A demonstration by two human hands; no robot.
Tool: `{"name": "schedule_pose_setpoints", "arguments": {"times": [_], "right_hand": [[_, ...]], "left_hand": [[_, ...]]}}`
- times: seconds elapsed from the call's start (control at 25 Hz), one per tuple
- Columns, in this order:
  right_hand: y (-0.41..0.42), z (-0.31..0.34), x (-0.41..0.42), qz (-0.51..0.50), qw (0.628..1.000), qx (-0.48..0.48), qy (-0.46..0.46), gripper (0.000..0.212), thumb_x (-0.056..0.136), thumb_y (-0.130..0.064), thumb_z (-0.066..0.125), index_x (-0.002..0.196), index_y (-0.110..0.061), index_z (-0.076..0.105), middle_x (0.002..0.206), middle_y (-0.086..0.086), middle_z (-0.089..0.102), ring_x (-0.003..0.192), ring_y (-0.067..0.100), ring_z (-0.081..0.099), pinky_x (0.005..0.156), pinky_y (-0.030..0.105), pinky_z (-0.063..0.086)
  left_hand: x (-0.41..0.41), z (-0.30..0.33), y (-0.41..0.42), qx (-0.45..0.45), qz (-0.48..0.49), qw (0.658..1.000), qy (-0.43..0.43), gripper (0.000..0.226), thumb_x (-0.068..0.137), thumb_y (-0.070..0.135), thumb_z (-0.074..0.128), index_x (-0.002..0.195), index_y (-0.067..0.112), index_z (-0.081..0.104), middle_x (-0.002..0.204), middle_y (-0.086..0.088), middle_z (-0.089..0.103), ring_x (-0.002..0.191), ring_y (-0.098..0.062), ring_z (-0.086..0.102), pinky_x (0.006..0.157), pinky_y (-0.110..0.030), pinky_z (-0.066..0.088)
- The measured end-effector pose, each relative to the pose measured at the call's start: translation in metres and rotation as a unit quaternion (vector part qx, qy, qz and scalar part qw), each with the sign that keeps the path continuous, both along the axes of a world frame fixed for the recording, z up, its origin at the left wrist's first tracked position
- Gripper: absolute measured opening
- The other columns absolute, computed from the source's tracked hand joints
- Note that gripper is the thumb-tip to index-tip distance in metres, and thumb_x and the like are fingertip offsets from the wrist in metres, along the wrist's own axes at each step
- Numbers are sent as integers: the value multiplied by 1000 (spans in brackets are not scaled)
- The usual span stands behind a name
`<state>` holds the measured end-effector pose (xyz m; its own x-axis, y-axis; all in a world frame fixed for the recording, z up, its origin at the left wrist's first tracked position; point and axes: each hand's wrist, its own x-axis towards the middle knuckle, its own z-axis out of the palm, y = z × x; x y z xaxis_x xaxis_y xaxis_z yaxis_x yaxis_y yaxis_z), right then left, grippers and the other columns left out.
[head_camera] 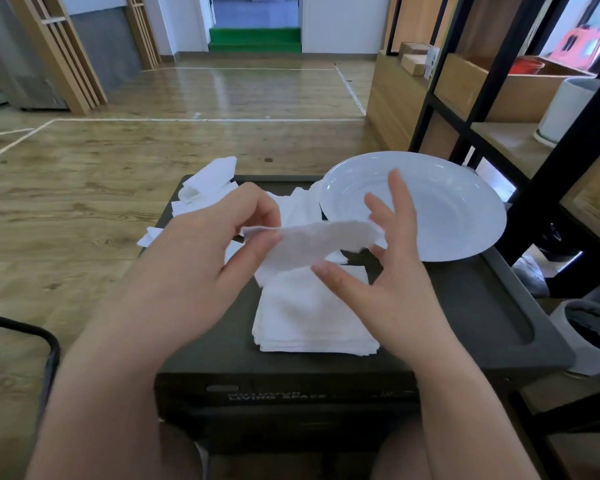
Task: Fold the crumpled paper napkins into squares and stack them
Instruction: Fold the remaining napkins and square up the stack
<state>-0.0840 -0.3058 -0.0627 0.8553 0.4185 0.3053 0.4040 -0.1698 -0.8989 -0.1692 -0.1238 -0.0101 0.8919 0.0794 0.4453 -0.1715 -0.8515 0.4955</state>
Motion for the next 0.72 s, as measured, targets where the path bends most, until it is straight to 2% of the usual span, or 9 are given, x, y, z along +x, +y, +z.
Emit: {"name": "schedule_pose_setpoints", "arguments": {"times": [0.08, 0.16, 0.28, 0.36, 0.44, 0.48, 0.56, 0.64, 0.72], "right_hand": [[-4, 3, 2, 21, 997, 54, 51, 56, 76, -46, 70, 128, -48, 51, 127, -22, 58, 115, -6, 53, 92, 22, 46], [-7, 6, 3, 24, 989, 98, 112, 18, 83, -40, 66, 96, -31, 74, 96, -9, 75, 91, 9, 70, 79, 30, 57], [-8, 6, 4, -18, 983, 97, 157, 21, 87, -37, 64, 85, -20, 76, 88, 3, 76, 85, 22, 72, 77, 36, 58], [-6, 3, 4, -30, 979, 71, 187, 36, 89, -38, 61, 89, -2, 69, 95, 21, 71, 90, 39, 66, 83, 48, 54], [-5, 1, 4, -44, 981, 29, 186, 50, 91, -39, 57, 92, 11, 59, 91, 31, 64, 72, 44, 58, 67, 39, 55], [-6, 1, 3, -55, 984, 5, 167, 51, 92, -38, 55, 90, 13, 56, 78, 31, 58, 58, 35, 48, 53, 28, 46], [-8, 2, 3, -68, 989, -53, 123, 50, 92, -35, 54, 81, 13, 51, 61, 15, 37, 53, 20, 30, 43, 20, 25], [-12, 3, 4, -65, 986, -120, 97, 47, 91, -34, 54, 72, 9, 48, 55, 4, 32, 48, 13, 26, 39, 16, 21], [-17, 2, 6, -63, 980, -173, 80, 46, 90, -34, 56, 63, 1, 44, 46, -6, 28, 42, 9, 25, 38, 14, 25]], "left_hand": [[-3, -2, 2, -31, -19, 999, 3, 6, 91, 40, 48, 87, 36, 51, 86, 21, 60, 79, -4, 57, 64, -7, 38], [3, -10, 0, -134, -13, 991, 1, 6, 88, 40, 53, 84, 35, 54, 73, 21, 60, 64, 0, 55, 59, -4, 37], [16, -28, -7, -341, 9, 937, 77, 12, 85, 40, 64, 90, 29, 66, 82, 12, 73, 75, -9, 69, 71, -21, 52], [22, -43, -12, -384, 39, 916, 113, 17, 89, 35, 63, 90, 20, 71, 86, 3, 76, 81, -14, 70, 68, -21, 53], [27, -53, -14, -393, 78, 909, 113, 28, 92, 38, 58, 88, 12, 69, 80, -9, 69, 70, -25, 61, 68, -30, 47], [28, -56, -15, -386, 99, 911, 106, 28, 92, 40, 56, 86, 15, 68, 77, -14, 68, 67, -31, 57, 67, -35, 45], [30, -57, -16, -355, 138, 920, 95, 26, 92, 42, 54, 83, 22, 68, 75, -15, 71, 64, -32, 60, 64, -34, 46], [30, -58, -16, -314, 167, 929, 100, 27, 89, 44, 56, 79, 21, 65, 62, -11, 66, 50, -17, 52, 54, -28, 39], [29, -58, -16, -285, 186, 933, 121, 27, 86, 46, 59, 73, 22, 62, 45, 5, 49, 38, -6, 37, 43, -19, 29]]}}
